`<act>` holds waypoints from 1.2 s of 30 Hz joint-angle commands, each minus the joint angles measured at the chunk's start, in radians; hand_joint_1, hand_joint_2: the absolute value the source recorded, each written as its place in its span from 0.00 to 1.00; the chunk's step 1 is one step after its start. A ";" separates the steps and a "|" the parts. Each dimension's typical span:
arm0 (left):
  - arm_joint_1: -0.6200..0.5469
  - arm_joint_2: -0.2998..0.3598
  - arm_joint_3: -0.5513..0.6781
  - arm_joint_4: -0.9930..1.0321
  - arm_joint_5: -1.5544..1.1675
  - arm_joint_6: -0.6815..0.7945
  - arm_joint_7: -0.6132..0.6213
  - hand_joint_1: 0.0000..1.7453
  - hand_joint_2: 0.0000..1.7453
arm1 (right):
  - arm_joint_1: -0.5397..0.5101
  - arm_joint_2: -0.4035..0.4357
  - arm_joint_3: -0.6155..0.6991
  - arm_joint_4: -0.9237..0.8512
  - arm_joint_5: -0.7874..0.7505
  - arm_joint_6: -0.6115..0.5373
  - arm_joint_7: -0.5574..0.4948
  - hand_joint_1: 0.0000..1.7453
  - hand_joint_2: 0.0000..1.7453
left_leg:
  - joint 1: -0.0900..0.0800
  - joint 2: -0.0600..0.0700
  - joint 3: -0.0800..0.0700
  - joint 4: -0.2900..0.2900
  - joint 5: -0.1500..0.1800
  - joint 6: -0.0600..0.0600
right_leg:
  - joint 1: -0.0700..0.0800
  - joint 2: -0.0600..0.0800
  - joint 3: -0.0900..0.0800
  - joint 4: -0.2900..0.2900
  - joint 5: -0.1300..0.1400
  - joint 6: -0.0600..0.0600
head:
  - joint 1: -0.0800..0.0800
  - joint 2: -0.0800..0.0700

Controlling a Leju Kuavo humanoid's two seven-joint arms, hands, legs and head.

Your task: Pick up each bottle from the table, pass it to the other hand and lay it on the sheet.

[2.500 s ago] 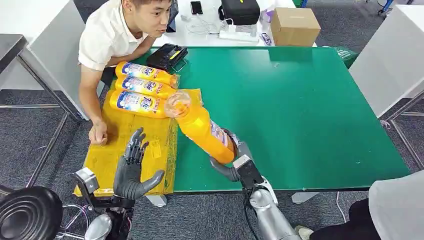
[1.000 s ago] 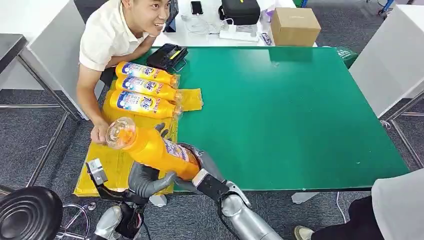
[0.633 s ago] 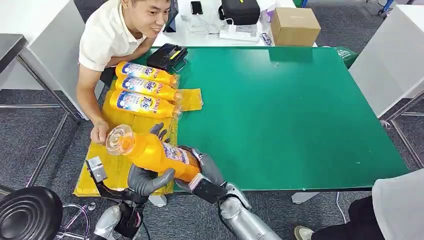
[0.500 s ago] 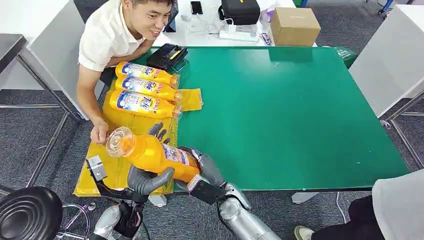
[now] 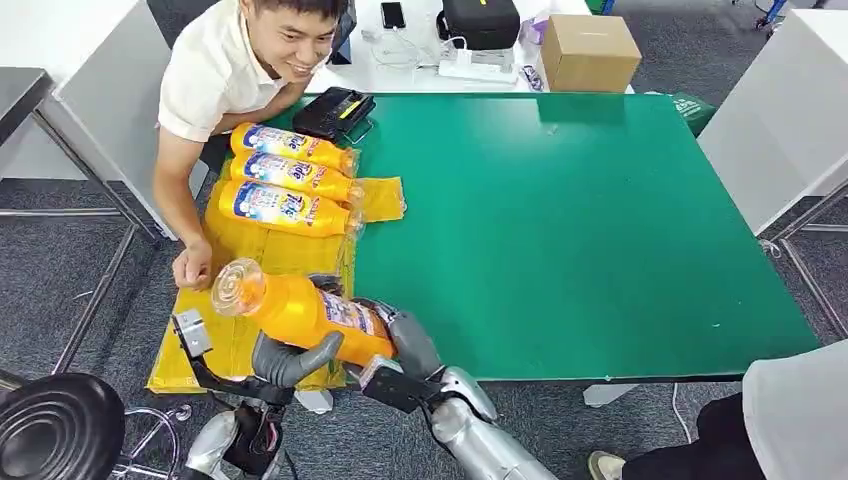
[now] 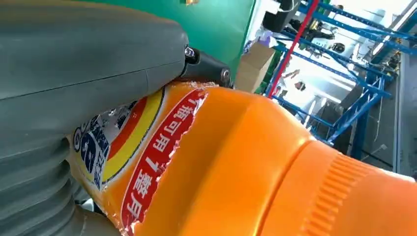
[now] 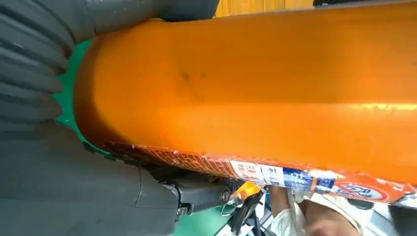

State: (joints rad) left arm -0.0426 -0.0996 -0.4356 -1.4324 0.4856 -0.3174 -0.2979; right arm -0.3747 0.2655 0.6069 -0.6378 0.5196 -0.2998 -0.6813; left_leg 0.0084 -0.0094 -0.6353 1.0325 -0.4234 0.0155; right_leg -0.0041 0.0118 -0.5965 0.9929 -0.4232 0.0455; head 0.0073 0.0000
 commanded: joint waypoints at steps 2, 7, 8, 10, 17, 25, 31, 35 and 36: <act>-0.070 0.009 -0.033 0.031 0.003 -0.013 -0.010 1.00 1.00 | -0.016 -0.002 0.043 0.107 -0.002 0.022 0.004 0.05 1.00 | 0.000 -0.002 0.003 -0.001 0.000 0.000 | 0.000 -0.004 0.004 -0.001 -0.001 -0.001 | 0.000 0.000; -0.069 0.004 -0.028 0.023 0.003 -0.011 -0.019 1.00 1.00 | -0.010 0.001 0.040 0.103 -0.012 0.037 0.000 0.00 1.00 | 0.000 -0.002 0.002 -0.001 0.000 0.000 | 0.000 -0.003 0.003 -0.001 -0.001 -0.001 | 0.000 0.000; -0.068 0.004 -0.024 0.019 0.004 -0.009 -0.023 1.00 1.00 | -0.009 0.001 0.044 0.103 -0.009 0.038 -0.001 0.00 1.00 | 0.000 -0.002 0.003 -0.001 0.000 -0.001 | 0.001 -0.004 0.004 -0.001 -0.001 -0.001 | 0.000 0.000; -0.068 0.003 -0.014 0.011 0.005 -0.004 -0.031 1.00 1.00 | -0.007 0.003 0.051 0.102 -0.005 0.047 -0.003 0.00 1.00 | 0.000 -0.002 0.004 -0.001 -0.001 -0.001 | 0.001 -0.004 0.005 -0.001 -0.001 -0.001 | 0.000 0.000; -0.086 0.036 0.085 -0.036 -0.308 0.268 -0.118 1.00 1.00 | 0.027 -0.018 0.077 0.043 0.029 0.014 0.005 0.00 1.00 | 0.000 -0.001 0.002 0.000 0.000 0.000 | 0.001 -0.003 0.002 0.000 -0.001 -0.001 | 0.000 0.000; -0.104 0.059 0.092 -0.030 -0.695 0.526 -0.159 1.00 1.00 | 0.043 -0.042 0.098 -0.027 0.057 -0.002 0.023 0.00 1.00 | 0.000 -0.001 0.004 -0.001 0.000 -0.001 | 0.001 -0.003 0.005 -0.001 -0.001 -0.002 | 0.000 0.000; -0.139 0.048 0.115 0.062 -0.860 0.620 -0.132 1.00 1.00 | 0.047 -0.043 0.127 -0.057 0.084 0.013 0.046 0.00 1.00 | 0.000 -0.001 0.002 -0.001 0.000 0.000 | 0.000 -0.002 0.003 -0.001 0.000 -0.001 | 0.000 0.000; -0.193 0.054 0.118 0.166 -1.116 0.781 -0.078 1.00 1.00 | 0.044 -0.035 0.141 -0.049 0.087 0.030 0.048 0.00 1.00 | 0.000 -0.002 0.003 -0.002 0.000 -0.001 | 0.000 -0.003 0.004 -0.001 -0.001 -0.001 | 0.000 0.000; -0.207 0.060 0.113 0.195 -1.185 0.812 -0.054 1.00 1.00 | 0.043 -0.033 0.144 -0.047 0.087 0.033 0.047 0.00 1.00 | 0.000 -0.002 0.002 -0.001 0.000 0.000 | 0.000 -0.003 0.003 0.000 -0.001 -0.001 | 0.000 0.000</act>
State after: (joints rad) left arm -0.1282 -0.0721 -0.3384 -1.4526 -0.4171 0.3377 -0.4299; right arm -0.3147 0.2575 0.6901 -0.6802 0.6046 -0.2914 -0.6371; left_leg 0.0085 -0.0102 -0.6357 1.0325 -0.4234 0.0155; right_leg -0.0040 0.0116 -0.5963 0.9929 -0.4232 0.0455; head 0.0072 0.0000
